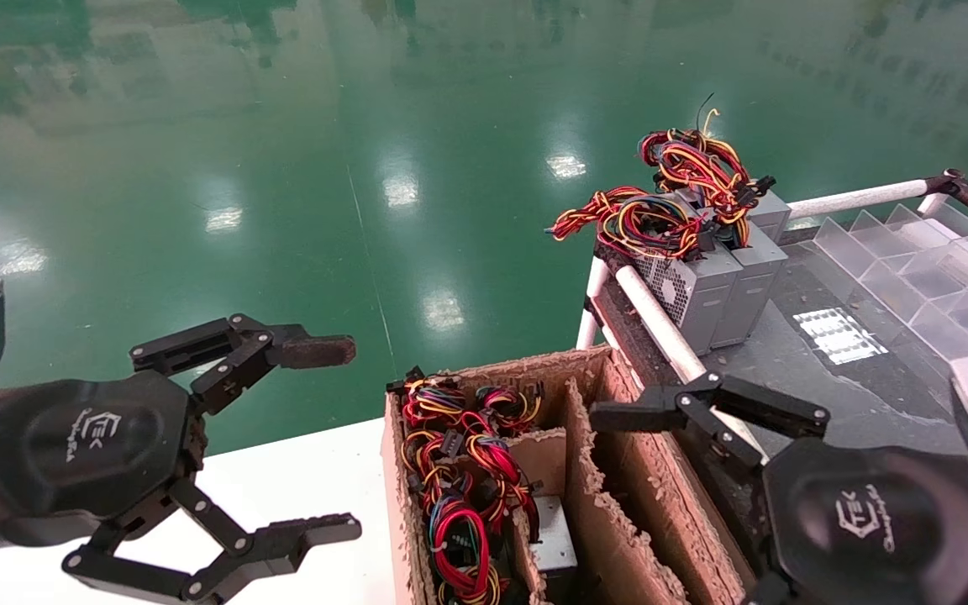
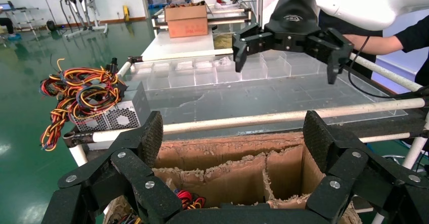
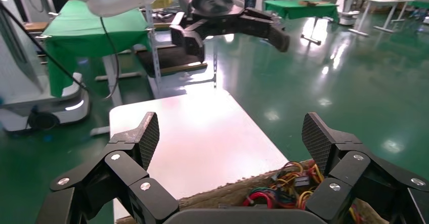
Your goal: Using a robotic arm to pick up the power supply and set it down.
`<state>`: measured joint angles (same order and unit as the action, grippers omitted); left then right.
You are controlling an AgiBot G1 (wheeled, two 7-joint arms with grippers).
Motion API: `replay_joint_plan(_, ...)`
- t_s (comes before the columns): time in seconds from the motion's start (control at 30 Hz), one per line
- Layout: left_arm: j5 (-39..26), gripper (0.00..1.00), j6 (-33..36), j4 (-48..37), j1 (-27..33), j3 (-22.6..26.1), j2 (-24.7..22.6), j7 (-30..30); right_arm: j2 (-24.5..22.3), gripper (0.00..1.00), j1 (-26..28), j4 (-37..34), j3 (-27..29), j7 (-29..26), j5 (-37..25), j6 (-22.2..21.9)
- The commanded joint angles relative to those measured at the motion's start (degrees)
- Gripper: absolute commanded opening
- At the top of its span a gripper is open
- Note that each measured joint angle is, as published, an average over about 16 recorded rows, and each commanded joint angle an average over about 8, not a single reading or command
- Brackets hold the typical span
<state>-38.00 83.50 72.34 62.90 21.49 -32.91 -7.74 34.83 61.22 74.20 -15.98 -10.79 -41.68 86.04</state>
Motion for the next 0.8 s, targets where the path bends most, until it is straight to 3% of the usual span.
replay_joint_plan(0.03, 0.02, 1.0, 0.0, -0.01, -0.01, 0.0, 0.0, 0.0, -0.6, 1.0, -1.03, 1.73, 0.06, -0.48, 0.44, 0.96)
replay_joint_plan(0.8, -0.02, 1.0, 0.0, -0.01, -0.01, 0.0, 0.0, 0.0, 0.12, 1.0, 0.22, -0.48, -0.01, 0.04, -0.08, -0.25)
